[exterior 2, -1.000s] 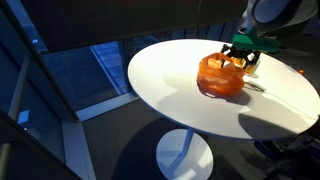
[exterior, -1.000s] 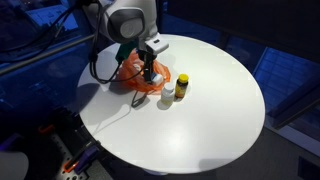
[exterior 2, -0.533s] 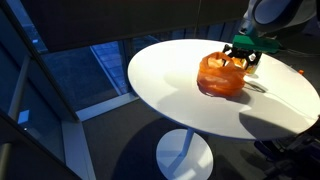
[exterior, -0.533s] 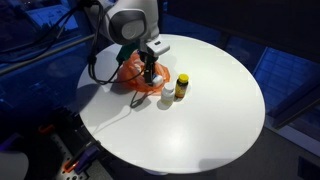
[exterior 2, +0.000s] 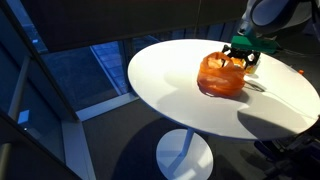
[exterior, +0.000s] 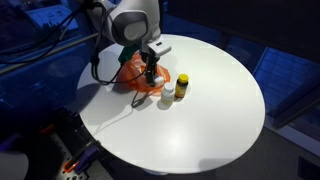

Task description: Remove the blue bottle from the plastic bag and put it on the table

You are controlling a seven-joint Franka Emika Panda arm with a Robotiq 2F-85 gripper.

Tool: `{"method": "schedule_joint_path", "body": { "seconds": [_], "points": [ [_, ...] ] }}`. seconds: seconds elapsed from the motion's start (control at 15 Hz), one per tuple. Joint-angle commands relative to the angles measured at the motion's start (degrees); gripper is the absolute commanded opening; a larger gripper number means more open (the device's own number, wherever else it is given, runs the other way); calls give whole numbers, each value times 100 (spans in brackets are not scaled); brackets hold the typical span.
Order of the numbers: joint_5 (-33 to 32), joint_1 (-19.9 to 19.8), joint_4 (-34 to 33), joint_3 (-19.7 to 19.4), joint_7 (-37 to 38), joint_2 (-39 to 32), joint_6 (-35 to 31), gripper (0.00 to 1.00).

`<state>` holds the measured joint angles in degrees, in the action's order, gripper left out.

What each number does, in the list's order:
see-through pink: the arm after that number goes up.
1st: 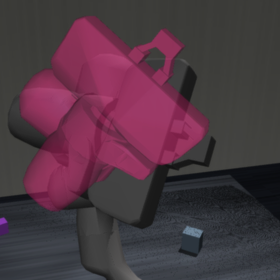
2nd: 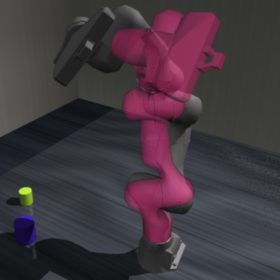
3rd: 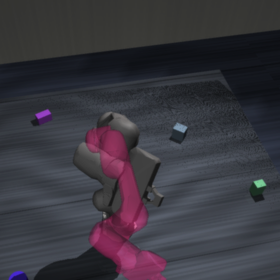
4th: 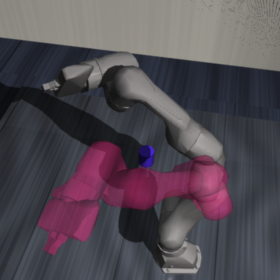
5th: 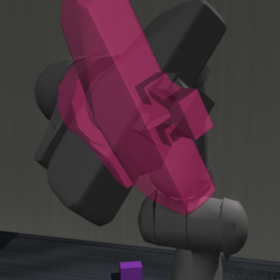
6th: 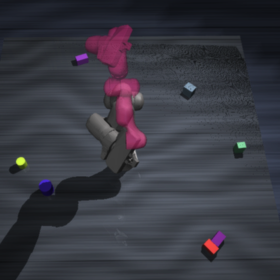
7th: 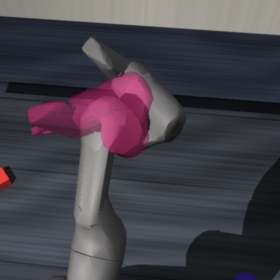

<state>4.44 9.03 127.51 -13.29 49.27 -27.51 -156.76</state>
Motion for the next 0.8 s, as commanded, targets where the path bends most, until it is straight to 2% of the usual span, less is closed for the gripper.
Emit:
{"method": "schedule_joint_path", "body": {
  "seconds": [0.0, 0.73],
  "points": [
    [-126, 64, -148, -101, 278, -72, 74, 100],
    [-380, 311, -142, -317, 1213, -112, 147, 100]
  ]
}}
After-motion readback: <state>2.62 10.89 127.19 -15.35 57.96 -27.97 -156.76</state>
